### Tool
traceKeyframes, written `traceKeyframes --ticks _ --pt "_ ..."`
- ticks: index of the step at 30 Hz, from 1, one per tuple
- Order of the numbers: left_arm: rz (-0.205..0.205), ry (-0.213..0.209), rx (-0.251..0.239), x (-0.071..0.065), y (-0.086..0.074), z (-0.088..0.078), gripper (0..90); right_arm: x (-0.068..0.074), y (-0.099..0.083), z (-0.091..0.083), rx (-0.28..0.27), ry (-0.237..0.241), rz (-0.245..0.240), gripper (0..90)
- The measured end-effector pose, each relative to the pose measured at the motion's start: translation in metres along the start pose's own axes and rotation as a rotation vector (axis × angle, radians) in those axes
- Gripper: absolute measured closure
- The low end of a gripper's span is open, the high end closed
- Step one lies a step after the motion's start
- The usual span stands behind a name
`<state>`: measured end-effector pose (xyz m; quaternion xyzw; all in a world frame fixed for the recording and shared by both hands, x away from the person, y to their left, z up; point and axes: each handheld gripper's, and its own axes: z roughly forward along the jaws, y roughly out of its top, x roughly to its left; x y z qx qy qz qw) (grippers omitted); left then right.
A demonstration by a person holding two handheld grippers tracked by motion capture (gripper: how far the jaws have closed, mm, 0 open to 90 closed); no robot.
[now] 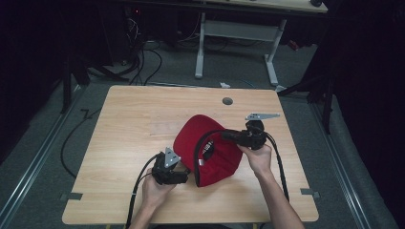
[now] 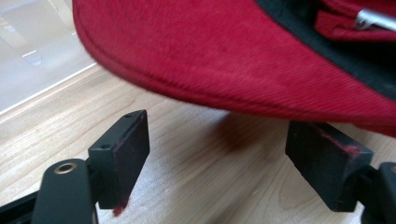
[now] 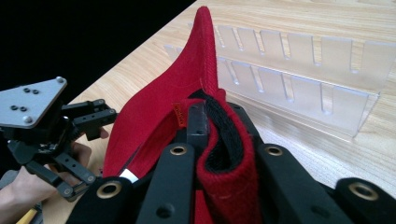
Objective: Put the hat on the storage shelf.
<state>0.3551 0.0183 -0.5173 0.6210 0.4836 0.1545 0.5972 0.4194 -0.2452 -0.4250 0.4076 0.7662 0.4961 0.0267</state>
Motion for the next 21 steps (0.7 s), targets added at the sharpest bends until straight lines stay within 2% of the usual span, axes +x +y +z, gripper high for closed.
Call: traceKeyframes --ticks 6,11,15,21 --pt "0.02 -0.007 -0.028 -0.005 0.006 -0.004 20.9 -0.001 -0.001 0.0 0.018 -0.023 0.006 82.2" --pt "0.049 0.0 -0.056 -0.005 0.012 -0.01 19.1 0.001 -0.002 0.0 0.046 -0.053 -0.014 82.1" --pt "0.031 0.0 -0.089 -0.002 0.017 -0.014 17.9 0.002 -0.003 0.002 0.072 -0.063 -0.02 82.0" --pt "0.056 0.001 -0.104 -0.001 0.022 -0.018 16.0 0.006 -0.006 0.008 0.129 -0.068 -0.032 81.9"
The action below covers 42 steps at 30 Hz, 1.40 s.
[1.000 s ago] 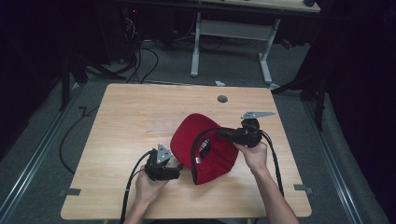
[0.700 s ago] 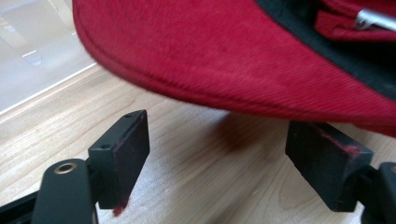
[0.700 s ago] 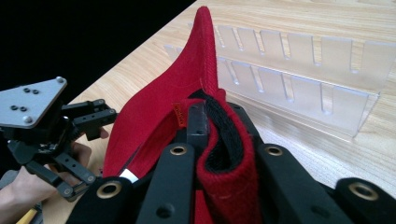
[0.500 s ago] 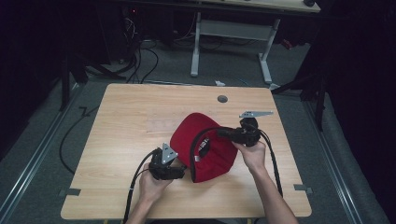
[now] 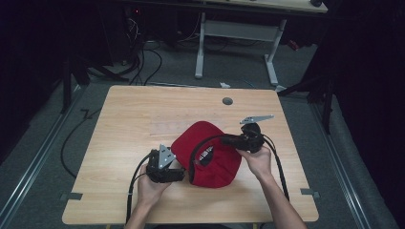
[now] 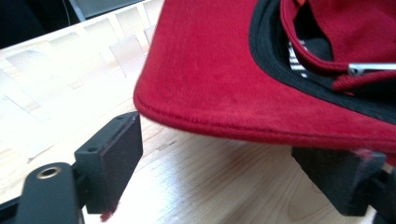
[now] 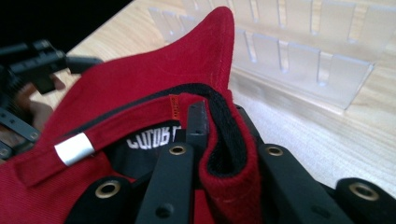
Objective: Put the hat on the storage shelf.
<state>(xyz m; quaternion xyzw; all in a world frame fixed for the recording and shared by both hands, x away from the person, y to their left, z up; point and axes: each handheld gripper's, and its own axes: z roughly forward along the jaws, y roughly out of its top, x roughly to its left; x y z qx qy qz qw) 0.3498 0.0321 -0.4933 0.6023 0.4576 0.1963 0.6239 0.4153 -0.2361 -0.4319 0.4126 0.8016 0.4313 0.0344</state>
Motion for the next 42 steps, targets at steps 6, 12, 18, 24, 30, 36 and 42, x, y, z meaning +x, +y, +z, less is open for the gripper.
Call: traceKeyframes --ticks 6,12,18,24,30,36,42 --pt "-0.017 0.012 -0.081 -0.002 0.006 0.003 15.1 -0.003 -0.007 0.005 0.037 0.006 0.017 81.8" --pt "0.029 0.012 -0.043 -0.003 0.003 0.001 14.5 -0.004 -0.01 0.009 0.059 0.006 0.019 81.8" --pt "0.09 0.001 0.006 -0.002 0.001 -0.002 15.0 -0.004 -0.011 0.011 0.073 0.007 0.028 81.8" --pt "0.101 -0.011 0.016 -0.005 0.0 -0.003 15.4 -0.004 -0.011 0.012 0.081 0.008 0.033 81.8" --pt "0.12 -0.026 0.026 -0.008 -0.001 -0.003 15.4 -0.005 -0.012 0.013 0.087 0.016 0.033 81.7" --pt "0.125 -0.031 0.027 -0.009 -0.003 -0.003 15.4 -0.005 -0.012 0.014 0.09 0.021 0.041 81.7" --pt "0.173 -0.022 0.027 -0.011 -0.005 -0.004 16.1 -0.005 -0.012 0.015 0.095 0.035 0.052 81.7"
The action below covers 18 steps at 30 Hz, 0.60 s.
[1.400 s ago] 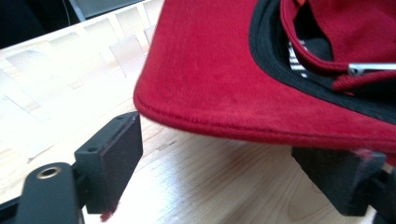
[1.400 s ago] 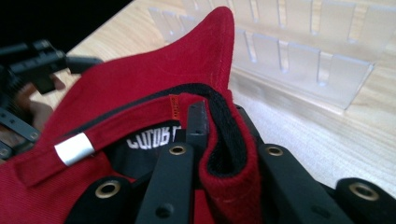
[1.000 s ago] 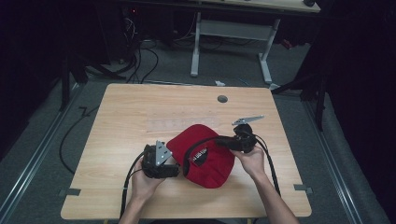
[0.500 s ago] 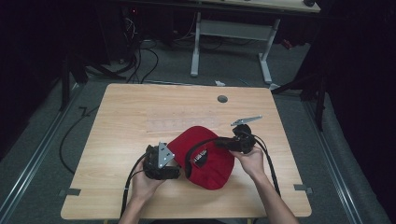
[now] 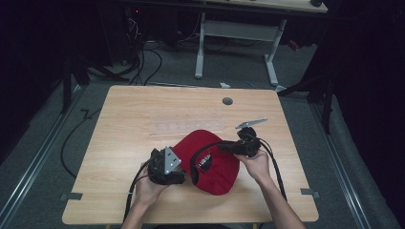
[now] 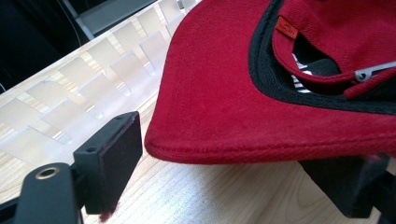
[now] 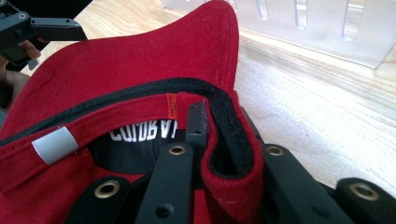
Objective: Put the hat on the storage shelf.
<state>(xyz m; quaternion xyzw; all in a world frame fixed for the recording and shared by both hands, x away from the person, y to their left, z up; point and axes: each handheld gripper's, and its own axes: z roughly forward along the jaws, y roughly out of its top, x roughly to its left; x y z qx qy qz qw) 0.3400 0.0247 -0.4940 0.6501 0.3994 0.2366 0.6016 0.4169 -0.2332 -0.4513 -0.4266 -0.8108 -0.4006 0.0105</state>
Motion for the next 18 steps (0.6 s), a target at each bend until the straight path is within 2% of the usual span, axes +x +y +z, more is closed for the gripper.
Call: traceKeyframes --ticks 7,11,15,17,18 --pt "0.014 0.001 -0.003 -0.0008 -0.0009 -0.0014 18.2 -0.0001 0.0002 0.0002 -0.003 0.025 0.006 81.7" --pt "0.049 0.007 -0.006 -0.0019 0.0006 -0.003 22.4 -0.0025 -0.0003 -0.0016 -0.003 0.066 0.013 81.7" --pt "0.039 0.001 -0.008 -0.0009 0.0033 -0.0041 24.3 -0.0018 -0.0003 -0.0034 -0.003 0.079 0.01 81.6" --pt "0.02 -0.007 -0.009 0.0005 0.0044 -0.0054 25.8 -0.0021 -0.0005 -0.0033 -0.005 0.094 0.011 81.5" --pt "0.026 -0.009 -0.004 0.0016 0.0046 -0.0066 28.0 -0.0021 -0.0006 -0.0034 -0.005 0.1 0.009 81.5"
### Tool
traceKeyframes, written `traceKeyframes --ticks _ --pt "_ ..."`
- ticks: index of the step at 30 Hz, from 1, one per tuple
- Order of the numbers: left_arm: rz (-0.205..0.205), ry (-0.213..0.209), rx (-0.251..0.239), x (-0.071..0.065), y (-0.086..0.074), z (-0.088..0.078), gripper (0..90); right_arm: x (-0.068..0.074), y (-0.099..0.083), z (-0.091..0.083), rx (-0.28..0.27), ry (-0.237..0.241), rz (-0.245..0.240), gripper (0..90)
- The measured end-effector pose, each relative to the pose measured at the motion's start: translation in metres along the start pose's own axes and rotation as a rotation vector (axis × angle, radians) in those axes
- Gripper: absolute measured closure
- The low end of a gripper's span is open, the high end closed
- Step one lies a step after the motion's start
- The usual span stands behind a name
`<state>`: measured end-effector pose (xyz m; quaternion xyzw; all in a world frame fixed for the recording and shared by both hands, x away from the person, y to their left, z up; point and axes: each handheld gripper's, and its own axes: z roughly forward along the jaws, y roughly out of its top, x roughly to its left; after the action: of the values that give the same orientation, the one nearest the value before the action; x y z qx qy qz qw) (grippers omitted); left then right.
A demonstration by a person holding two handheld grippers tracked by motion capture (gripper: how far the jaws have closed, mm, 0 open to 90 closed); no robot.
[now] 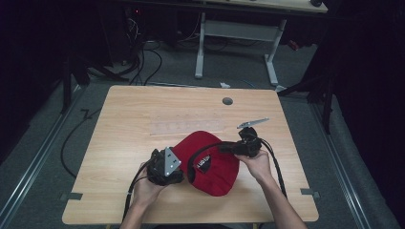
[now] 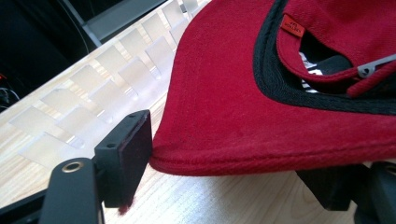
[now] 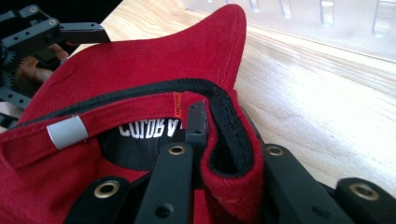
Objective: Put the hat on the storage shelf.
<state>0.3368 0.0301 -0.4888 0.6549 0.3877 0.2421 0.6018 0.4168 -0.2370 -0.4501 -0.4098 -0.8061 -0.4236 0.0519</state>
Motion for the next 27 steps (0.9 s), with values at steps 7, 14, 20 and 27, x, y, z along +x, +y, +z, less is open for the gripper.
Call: traceKeyframes --ticks 7,14,20,27 --pt "-0.078 -0.051 0.005 0.007 0.003 -0.006 37.7 -0.001 -0.002 0.001 -0.036 0.056 0.0 80.6" --pt "-0.178 -0.151 0.025 0.009 0.006 -0.011 52.6 -0.001 -0.001 0.001 -0.09 0.077 -0.008 78.7" --pt "-0.192 -0.215 0.052 0.005 0.01 -0.015 67.2 -0.003 -0.001 0.004 -0.104 0.083 -0.003 77.4" --pt "-0.166 -0.253 0.087 0.0 0.012 -0.014 74.8 -0.008 0.0 0.009 -0.093 0.09 0.029 71.7"
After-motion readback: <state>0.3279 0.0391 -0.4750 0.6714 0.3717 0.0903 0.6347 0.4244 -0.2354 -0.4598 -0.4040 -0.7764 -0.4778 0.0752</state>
